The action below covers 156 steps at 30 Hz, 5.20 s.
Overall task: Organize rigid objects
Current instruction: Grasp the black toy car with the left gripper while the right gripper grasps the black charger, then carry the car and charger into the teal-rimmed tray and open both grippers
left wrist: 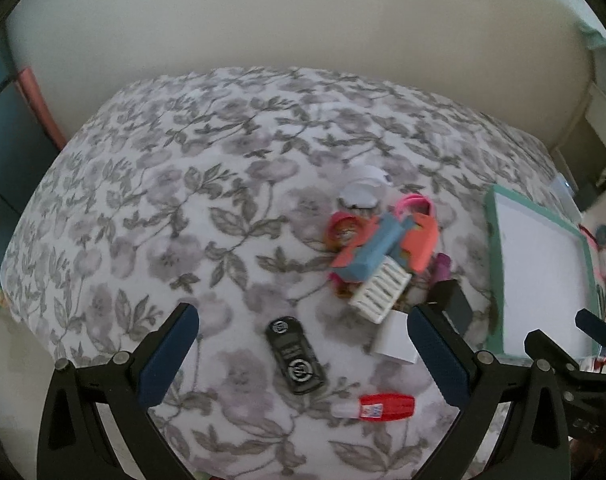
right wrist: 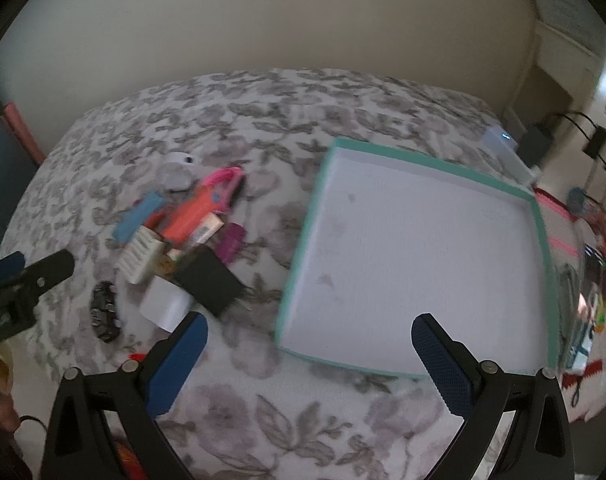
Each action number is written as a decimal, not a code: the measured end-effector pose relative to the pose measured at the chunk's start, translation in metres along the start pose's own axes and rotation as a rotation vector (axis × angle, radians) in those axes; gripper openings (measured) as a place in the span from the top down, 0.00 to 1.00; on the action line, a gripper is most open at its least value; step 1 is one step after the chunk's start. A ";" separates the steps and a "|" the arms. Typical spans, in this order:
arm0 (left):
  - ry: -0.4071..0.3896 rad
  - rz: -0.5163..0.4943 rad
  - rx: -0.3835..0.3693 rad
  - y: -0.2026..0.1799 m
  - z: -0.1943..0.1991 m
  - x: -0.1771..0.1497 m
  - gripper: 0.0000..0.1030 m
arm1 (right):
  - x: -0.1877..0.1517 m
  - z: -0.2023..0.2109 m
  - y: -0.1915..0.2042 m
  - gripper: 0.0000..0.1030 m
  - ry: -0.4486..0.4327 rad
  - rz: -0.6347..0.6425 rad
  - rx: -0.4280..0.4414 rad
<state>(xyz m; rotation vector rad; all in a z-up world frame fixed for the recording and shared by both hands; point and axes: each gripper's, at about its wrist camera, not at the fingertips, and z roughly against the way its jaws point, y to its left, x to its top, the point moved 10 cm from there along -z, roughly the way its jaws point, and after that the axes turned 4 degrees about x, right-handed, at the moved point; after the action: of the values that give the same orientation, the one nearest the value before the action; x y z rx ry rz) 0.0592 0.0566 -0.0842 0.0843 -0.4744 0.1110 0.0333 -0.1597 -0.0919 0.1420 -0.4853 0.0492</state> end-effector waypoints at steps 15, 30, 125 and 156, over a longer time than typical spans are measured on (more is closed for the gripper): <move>0.199 0.070 -0.015 0.006 -0.063 -0.040 0.06 | 0.011 -0.066 0.053 0.11 0.181 0.032 0.106; 0.317 0.075 -0.091 -0.008 -0.087 -0.063 0.44 | 0.000 -0.102 0.061 0.27 0.287 -0.028 0.182; 0.190 -0.379 -0.202 -0.297 -0.070 -0.016 0.64 | -0.021 -0.031 -0.212 0.35 0.042 -0.476 -0.333; 0.122 -0.249 -0.187 -0.261 -0.050 0.002 0.40 | -0.021 -0.034 -0.204 0.33 0.056 -0.422 -0.370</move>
<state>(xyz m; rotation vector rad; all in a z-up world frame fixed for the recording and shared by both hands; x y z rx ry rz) 0.1164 -0.1960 -0.1418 -0.0471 -0.3477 -0.1717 0.0466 -0.3569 -0.1571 -0.1218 -0.3929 -0.4468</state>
